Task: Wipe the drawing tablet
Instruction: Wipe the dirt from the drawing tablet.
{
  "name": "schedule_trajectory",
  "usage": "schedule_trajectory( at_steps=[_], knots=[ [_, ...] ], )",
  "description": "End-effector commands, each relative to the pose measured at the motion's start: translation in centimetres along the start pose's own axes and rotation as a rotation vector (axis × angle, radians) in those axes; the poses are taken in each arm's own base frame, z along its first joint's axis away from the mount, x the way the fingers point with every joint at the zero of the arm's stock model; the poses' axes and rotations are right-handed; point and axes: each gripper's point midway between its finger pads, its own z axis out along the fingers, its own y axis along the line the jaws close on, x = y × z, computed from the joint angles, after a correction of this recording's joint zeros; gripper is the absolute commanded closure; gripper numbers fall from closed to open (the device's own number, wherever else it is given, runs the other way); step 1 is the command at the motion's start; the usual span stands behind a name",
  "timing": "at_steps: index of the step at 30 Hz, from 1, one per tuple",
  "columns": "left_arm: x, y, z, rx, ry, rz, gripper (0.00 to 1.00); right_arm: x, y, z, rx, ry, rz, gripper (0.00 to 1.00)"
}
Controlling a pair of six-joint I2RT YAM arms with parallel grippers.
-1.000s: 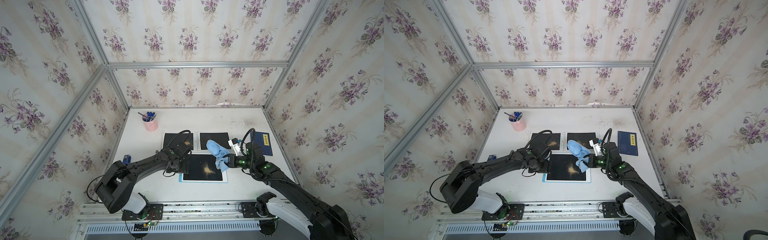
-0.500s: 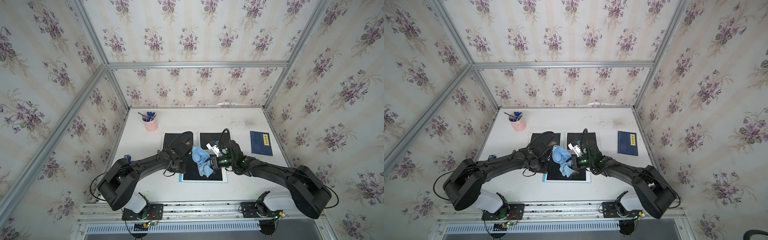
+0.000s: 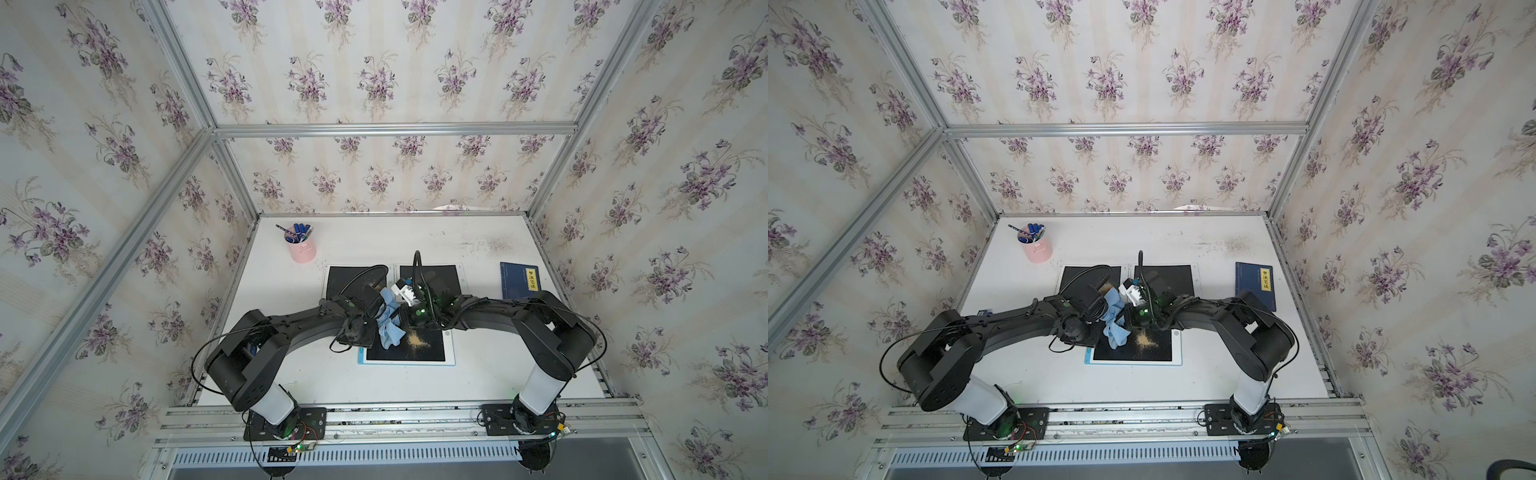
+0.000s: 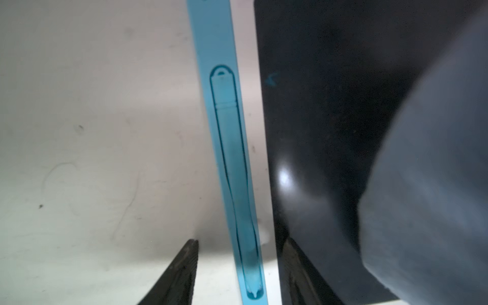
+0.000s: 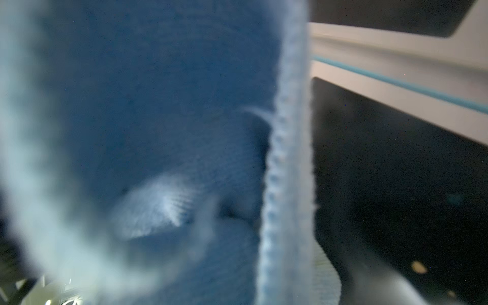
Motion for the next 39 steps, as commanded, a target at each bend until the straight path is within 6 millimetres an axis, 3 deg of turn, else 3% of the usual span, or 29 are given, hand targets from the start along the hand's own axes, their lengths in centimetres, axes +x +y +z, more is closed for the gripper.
schedule_trajectory(
  at_steps=[1,8,16,21,31,39],
  knots=[
    [0.4,0.6,0.4,-0.032,0.018,0.013,0.47,1.5,-3.9,0.3,0.164,0.053,0.036,1.0],
    [1.1,1.1,0.6,-0.048,0.034,0.018,0.47,2.6,-7.8,-0.4,0.362,0.073,0.044,1.0],
    [1.4,1.3,0.9,-0.054,0.043,0.014,0.47,4.0,-10.1,-1.6,0.495,0.12,0.014,1.0],
    [1.6,1.4,1.1,-0.057,0.053,0.011,0.49,5.4,-10.1,-1.9,0.49,0.16,0.002,1.0],
    [1.6,1.3,1.3,-0.059,0.057,0.005,0.49,8.1,-8.2,-1.7,0.349,0.236,0.029,1.0],
    [1.7,1.4,1.4,-0.063,0.061,0.0,0.49,10.0,-10.0,-2.5,0.411,0.267,0.073,1.0]
  ],
)
